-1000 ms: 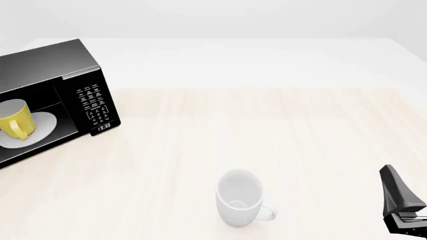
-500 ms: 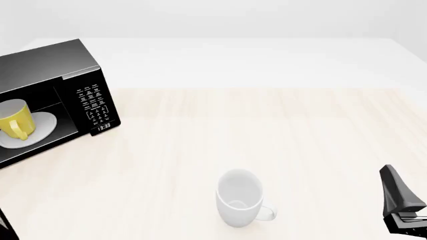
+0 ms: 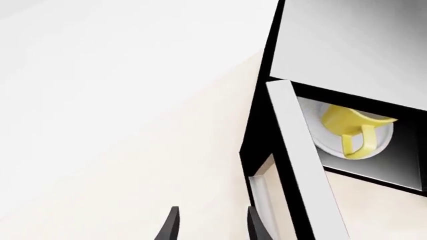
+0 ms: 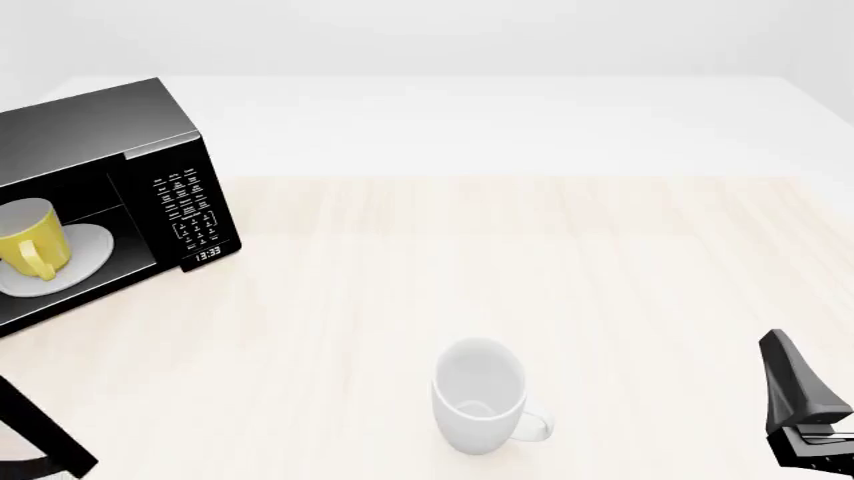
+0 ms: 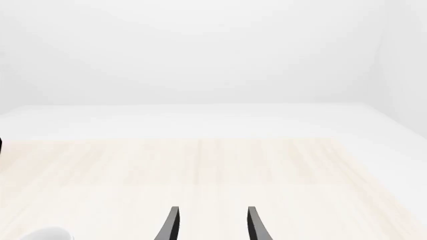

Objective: Put the yellow and white mug in the microwave and close it.

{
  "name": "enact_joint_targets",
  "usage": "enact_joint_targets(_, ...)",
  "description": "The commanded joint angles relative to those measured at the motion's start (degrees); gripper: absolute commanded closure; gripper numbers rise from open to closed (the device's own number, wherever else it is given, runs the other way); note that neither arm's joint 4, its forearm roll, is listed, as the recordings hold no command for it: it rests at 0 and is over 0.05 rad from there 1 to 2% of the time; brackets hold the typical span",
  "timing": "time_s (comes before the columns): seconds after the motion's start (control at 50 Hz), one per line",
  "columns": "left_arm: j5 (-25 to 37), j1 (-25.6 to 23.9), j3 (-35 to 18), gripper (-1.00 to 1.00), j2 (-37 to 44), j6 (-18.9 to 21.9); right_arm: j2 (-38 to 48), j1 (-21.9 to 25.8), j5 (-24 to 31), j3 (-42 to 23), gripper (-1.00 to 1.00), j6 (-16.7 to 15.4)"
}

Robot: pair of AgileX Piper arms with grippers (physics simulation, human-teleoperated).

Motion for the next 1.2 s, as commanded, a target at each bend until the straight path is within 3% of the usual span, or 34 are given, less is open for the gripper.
enact_joint_targets(0.02,-0.5,-3.1,0.3,-1.00,1.3,-0.6,0.0,0.0,0.0,0.0,-1.00,0.0)
enact_joint_targets(0.68,-0.6,-8.2,0.8,-1.00,0.5,-0.6,0.0,0.0,0.0,0.0,-1.00,0.0)
enact_joint_targets(1.2,-0.7,-12.2,2.1,-1.00,-5.0,-0.3,0.0,0.0,0.0,0.0,-1.00,0.0)
